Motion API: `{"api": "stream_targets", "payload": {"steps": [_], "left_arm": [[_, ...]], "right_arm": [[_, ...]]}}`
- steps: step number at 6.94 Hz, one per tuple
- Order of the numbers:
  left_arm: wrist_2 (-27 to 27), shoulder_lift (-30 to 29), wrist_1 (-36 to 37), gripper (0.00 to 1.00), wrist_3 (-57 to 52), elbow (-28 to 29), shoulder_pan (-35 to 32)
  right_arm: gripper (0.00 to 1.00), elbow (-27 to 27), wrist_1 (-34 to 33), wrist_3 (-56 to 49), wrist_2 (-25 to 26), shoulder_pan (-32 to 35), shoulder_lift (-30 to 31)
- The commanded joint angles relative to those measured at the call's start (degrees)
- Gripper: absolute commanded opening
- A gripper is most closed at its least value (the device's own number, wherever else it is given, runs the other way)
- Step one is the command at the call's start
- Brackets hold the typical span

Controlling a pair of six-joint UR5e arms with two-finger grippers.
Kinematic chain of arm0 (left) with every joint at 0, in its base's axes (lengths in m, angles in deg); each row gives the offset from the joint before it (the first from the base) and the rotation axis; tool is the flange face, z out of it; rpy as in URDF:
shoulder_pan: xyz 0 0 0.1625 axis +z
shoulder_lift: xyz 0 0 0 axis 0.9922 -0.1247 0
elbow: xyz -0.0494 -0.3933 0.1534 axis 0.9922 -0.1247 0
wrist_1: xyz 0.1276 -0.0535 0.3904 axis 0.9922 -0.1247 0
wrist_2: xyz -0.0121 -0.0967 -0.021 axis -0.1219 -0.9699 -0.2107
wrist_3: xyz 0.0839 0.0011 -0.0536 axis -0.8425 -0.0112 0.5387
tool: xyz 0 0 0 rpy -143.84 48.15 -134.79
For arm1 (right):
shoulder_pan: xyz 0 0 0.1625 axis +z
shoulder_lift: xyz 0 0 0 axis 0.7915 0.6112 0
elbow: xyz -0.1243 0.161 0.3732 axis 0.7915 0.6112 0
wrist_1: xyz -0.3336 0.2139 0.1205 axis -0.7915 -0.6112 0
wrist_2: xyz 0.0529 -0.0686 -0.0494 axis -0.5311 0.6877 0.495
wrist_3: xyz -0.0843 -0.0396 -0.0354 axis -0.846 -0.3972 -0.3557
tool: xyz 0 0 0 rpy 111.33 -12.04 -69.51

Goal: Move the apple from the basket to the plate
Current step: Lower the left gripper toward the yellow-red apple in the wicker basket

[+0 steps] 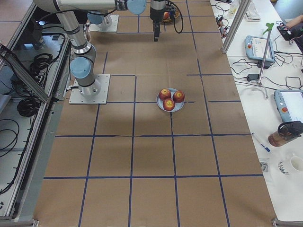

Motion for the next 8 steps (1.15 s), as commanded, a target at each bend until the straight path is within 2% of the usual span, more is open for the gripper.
{"api": "stream_targets", "payload": {"steps": [1, 6, 8], "left_arm": [[-0.08, 0.05, 1.01, 0.99, 0.17, -1.96, 0.00], [0.01, 0.30, 0.92, 0.99, 0.09, -2.51, -0.26], [-0.25, -1.79, 1.62, 0.99, -2.88, -3.72, 1.40]], "right_arm": [[1.00, 0.00, 0.00, -0.05, 0.00, -0.08, 0.00], [1.00, 0.00, 0.00, -0.05, 0.00, 0.00, 0.00], [1.00, 0.00, 0.00, -0.05, 0.00, -0.08, 0.00]]}}
